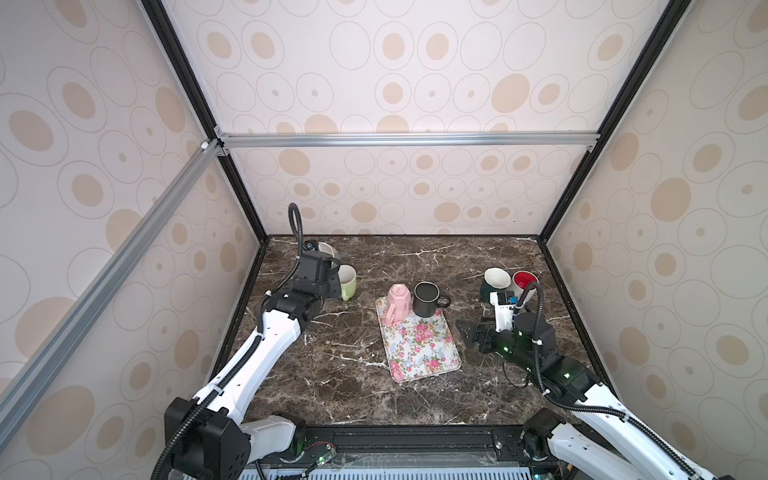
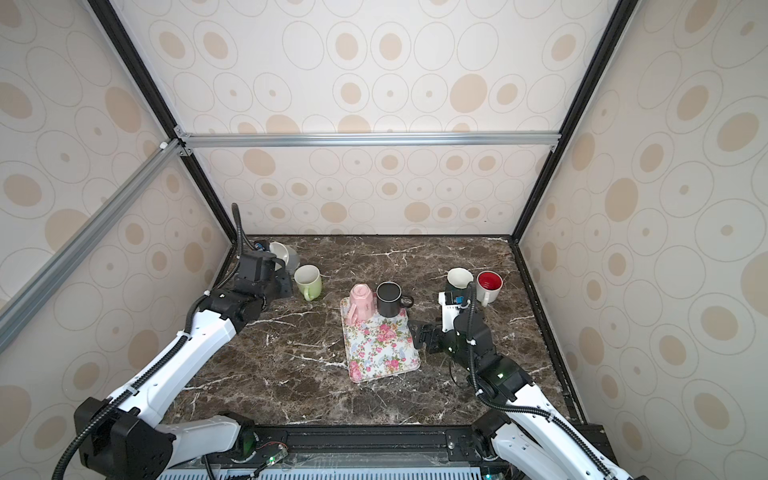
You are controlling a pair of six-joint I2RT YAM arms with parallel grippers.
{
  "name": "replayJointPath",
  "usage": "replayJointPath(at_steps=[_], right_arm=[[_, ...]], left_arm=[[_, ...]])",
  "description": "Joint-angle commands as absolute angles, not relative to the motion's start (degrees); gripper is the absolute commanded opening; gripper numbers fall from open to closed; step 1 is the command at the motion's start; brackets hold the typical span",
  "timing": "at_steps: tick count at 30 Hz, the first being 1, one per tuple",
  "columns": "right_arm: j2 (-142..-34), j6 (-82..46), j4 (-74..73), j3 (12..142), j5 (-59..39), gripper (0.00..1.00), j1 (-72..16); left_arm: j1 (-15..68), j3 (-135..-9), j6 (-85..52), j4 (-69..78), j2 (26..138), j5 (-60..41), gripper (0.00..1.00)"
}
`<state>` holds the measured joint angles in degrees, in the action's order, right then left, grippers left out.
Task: Turn the mug right side up
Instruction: 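Carry the grey mug upright with the left gripper beside the light green mug, then lower the grey mug onto the table and open the left gripper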
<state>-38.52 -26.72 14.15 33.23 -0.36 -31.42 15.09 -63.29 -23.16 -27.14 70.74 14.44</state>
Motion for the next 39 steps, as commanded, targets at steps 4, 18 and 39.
replayJointPath(at_steps=[4,18,39], right_arm=[[-35.55,-26.89,16.37,32.11,2.23,0.93,-31.29],[-34.78,-26.52,18.26,32.69,3.03,0.93,-31.29],[-37.31,-26.72,17.88,33.0,2.69,0.93,-31.27]], left_arm=[[8.14,-67.3,-19.11,-29.78,74.94,12.46,0.0],[0.51,-75.39,-15.39,-34.37,90.72,0.26,0.0],[0.26,-87.56,-10.74,-43.21,104.85,0.26,0.0]])
